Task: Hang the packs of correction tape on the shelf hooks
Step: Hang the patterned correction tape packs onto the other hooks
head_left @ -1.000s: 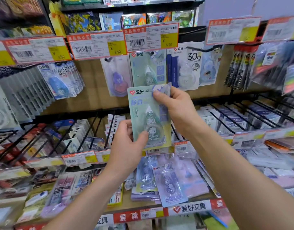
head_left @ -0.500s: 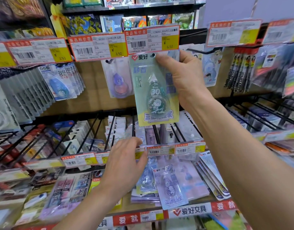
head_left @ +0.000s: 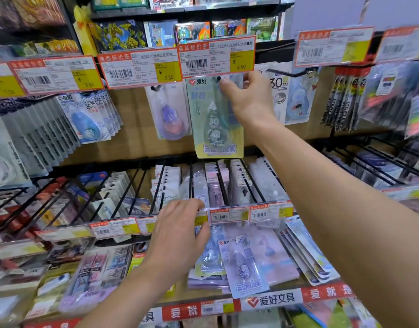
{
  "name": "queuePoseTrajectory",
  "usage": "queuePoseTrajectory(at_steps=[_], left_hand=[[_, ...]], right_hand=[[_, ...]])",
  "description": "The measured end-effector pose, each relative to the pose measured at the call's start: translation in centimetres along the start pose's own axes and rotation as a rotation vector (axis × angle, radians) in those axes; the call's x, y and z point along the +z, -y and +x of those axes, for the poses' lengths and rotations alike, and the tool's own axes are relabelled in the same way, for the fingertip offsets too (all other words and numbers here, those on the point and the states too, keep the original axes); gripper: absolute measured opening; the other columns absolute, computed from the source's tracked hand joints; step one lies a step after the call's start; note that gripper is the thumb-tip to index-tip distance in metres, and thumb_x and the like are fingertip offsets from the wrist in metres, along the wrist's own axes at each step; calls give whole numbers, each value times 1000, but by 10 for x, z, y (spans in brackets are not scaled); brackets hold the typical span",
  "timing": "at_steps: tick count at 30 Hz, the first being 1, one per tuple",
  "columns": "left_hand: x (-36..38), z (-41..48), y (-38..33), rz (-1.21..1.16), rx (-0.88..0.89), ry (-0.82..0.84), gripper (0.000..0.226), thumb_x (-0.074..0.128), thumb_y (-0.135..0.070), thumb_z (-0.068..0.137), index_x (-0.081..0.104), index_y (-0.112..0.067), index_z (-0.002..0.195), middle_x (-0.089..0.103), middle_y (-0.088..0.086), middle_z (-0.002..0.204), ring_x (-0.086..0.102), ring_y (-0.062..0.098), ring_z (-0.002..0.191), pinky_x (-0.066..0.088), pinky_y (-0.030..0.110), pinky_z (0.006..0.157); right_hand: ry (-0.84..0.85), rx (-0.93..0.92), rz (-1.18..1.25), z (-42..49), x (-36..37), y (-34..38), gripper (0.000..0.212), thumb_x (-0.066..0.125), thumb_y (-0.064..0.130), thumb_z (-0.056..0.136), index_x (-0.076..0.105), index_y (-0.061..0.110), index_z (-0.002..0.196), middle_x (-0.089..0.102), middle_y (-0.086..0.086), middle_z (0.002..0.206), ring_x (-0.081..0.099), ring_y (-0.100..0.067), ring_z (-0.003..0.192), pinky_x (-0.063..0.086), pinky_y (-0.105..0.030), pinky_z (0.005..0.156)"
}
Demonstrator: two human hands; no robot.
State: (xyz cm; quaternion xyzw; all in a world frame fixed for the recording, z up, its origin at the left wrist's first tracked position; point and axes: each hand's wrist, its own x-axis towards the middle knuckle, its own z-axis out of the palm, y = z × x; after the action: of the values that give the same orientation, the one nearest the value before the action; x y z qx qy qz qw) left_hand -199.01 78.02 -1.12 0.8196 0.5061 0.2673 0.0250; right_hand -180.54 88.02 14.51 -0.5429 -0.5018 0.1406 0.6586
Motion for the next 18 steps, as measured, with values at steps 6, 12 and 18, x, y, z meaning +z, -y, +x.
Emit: queuePoseTrajectory(at_steps=[6,12,18], left_hand=[[-1,0,-1,1,3,14,34,55,-39,95,50,-28,127,55,-14,120,42,9,121,35,27,102],[-3,1,0,7,10,12,36,54,-39,96,48,-28,129,53,-14,123,40,8,122,32,26,103],[-7,5,4,-11,60,-7,30,61,-33,93,56,-21,120,58,-9,111,48,12,113,41,30,97]], right_hand=[[-24,16,-131,16,7,-9,27,70,42,91,59,19,100,66,5,92,65,-22,94,53,-41,88],[17,2,-211,-2,-8,-21,44,64,47,94,55,17,125,59,6,103,58,-15,99,43,-30,85],[82,-76,-296,-51,-42,-29,22,63,29,93,64,19,113,65,9,104,61,-8,95,51,-29,87]])
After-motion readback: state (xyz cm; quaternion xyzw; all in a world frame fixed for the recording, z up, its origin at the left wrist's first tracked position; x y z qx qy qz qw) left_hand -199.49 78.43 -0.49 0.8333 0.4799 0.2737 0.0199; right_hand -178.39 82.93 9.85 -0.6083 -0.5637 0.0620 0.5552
